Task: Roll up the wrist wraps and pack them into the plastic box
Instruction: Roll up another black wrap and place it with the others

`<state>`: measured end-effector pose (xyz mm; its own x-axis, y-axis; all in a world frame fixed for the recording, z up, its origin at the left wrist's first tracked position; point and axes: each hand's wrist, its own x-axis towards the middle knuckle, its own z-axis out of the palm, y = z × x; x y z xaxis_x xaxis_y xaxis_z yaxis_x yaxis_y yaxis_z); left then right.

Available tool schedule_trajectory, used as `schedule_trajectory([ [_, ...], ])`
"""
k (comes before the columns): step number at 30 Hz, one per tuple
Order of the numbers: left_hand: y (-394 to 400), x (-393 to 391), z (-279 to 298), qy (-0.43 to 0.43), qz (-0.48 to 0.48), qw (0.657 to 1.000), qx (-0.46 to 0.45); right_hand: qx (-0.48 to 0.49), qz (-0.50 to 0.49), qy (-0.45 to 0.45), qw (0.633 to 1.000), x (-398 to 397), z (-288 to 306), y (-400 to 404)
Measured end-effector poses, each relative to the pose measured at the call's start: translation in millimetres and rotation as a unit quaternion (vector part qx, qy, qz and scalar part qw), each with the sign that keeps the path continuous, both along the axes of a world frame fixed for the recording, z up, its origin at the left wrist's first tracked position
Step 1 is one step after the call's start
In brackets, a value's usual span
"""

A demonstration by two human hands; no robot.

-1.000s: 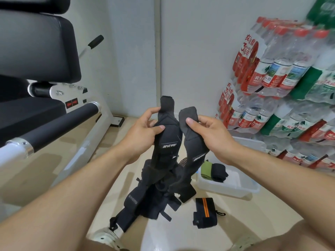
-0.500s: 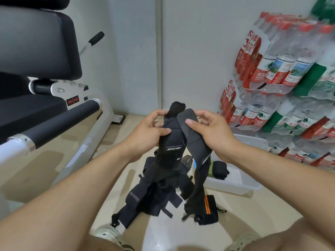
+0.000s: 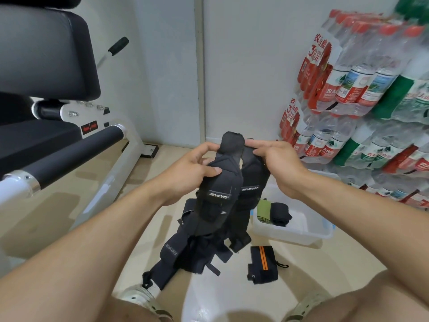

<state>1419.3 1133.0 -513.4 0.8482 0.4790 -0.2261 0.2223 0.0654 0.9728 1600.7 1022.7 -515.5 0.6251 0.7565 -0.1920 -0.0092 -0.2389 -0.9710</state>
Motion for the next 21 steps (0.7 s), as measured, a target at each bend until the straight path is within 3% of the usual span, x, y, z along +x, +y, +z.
schedule_trajectory([
  [2, -0.8, 0.2, -0.2, -0.003, -0.003, 1.000, 0.004, 0.007, 0.024, 0.033, 0.999, -2.3, 6.8, -2.0],
  [5, -1.7, 1.1, -1.1, -0.005, -0.005, 1.000, 0.011, 0.008, 0.071, 0.006, 0.997, -7.4, 10.7, -5.6],
  [9, -4.6, 1.4, -1.2, -0.008, -0.012, 1.000, -0.002, 0.065, 0.024, 0.017, 0.997, -12.1, 5.9, -2.0],
  [13, 0.0, 5.5, -3.0, -0.004, 0.091, 0.995, -0.035, 0.077, 0.032, -0.022, 0.996, -12.3, 5.2, -0.2],
  [15, 3.2, 7.3, -5.8, 0.002, 0.116, 0.993, -0.002, 0.082, 0.053, -0.038, 0.995, -15.3, 5.8, -1.6],
  [21, -5.4, 7.4, -9.5, 0.025, -0.022, 0.999, -0.024, 0.102, 0.075, -0.042, 0.991, -24.4, 8.8, -1.9],
])
